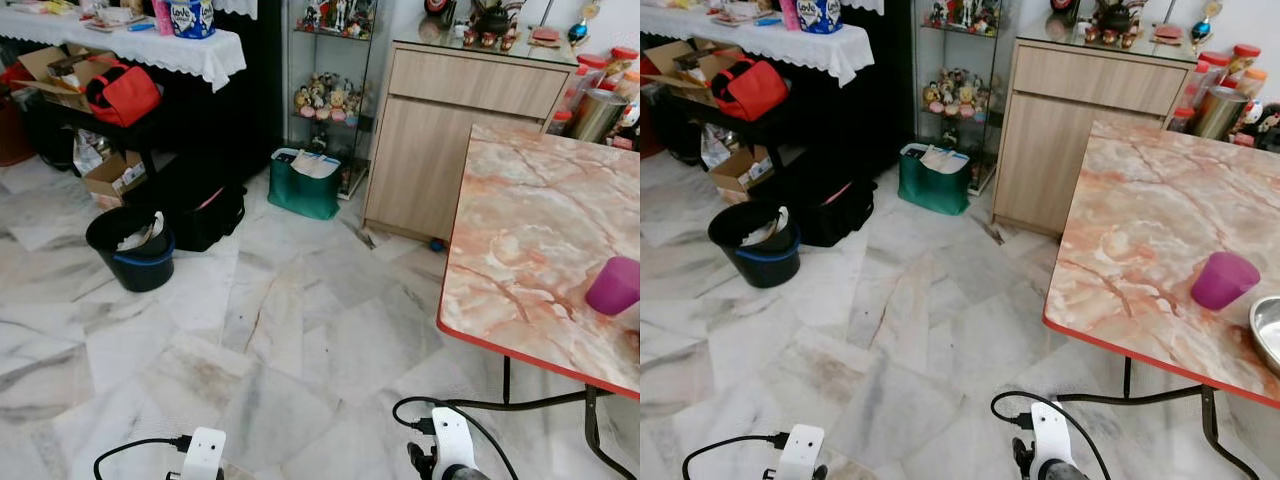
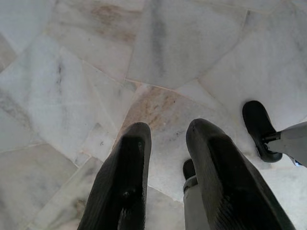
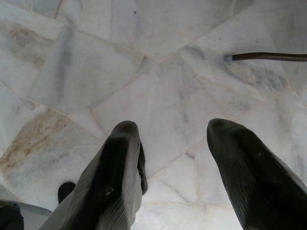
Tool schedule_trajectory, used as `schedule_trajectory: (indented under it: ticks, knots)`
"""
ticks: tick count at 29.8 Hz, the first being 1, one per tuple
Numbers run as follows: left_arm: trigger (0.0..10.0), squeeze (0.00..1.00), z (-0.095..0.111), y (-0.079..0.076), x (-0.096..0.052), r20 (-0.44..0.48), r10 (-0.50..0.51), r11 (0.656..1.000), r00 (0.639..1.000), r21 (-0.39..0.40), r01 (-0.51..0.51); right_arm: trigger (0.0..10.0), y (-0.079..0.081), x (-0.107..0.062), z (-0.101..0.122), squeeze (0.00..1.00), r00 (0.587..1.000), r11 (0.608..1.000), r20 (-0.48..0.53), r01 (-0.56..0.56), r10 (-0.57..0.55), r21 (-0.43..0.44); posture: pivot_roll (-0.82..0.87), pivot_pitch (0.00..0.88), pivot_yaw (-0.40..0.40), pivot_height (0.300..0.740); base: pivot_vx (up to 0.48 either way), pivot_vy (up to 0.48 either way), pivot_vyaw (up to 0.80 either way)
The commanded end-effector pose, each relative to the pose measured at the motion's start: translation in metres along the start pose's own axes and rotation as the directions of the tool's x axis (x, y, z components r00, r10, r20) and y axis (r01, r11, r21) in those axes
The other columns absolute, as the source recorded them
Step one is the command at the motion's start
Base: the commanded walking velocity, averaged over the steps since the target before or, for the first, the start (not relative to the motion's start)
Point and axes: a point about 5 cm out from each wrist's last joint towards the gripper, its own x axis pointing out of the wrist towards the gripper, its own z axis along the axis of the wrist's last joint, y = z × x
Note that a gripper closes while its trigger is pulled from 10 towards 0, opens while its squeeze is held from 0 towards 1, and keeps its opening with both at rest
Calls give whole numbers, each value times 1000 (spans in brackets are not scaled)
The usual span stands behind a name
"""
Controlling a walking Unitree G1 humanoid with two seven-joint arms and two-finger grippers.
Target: Setting the table
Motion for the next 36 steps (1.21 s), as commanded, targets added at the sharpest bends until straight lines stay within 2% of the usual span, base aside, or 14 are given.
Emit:
schedule_trajectory:
  ticks: [1, 7, 12, 19, 32, 36]
  knots:
    - [10000, 0, -1, -3, 0, -8, -21, 999, 1000, 24, 21, 10000, -1, 0, 3, 0, 1000, 1000, 4, 1, -1, -8, 27, 0, -43, 740, 0, 0, -706]
    - [10000, 0, -1, -3, 0, -9, -22, 998, 1000, 55, 23, 10000, 0, 1, 3, 0, 1000, 1000, 5, 0, 0, -8, 26, 0, -42, 740, 0, 0, -703]
    - [10000, 0, 0, -3, 0, -4, -23, 997, 1000, 70, 24, 10000, 2, 1, 3, 0, 1000, 1000, 6, -3, 3, -9, 29, 0, -42, 740, 0, -282, -705]
    - [10000, 0, 2, -1, 1, 1, -12, 1000, 1000, 25, 12, 10000, 3, 1, 6, 0, 1000, 1000, 14, -1, 1, 4, 35, 0, -44, 740, 0, 0, -695]
    - [10000, 0, 2, 0, 1, 2, -6, 1000, 1000, 12, 6, 10000, 3, 2, 7, 0, 1000, 1000, 16, 3, -3, 17, 38, 0, -48, 740, 0, 0, -685]
    - [10000, 0, 2, 0, 1, 4, -5, 1000, 1000, 13, 5, 10000, 3, 2, 9, 0, 1000, 1000, 26, 3, -4, 27, 37, 0, -52, 740, 0, 0, -133]
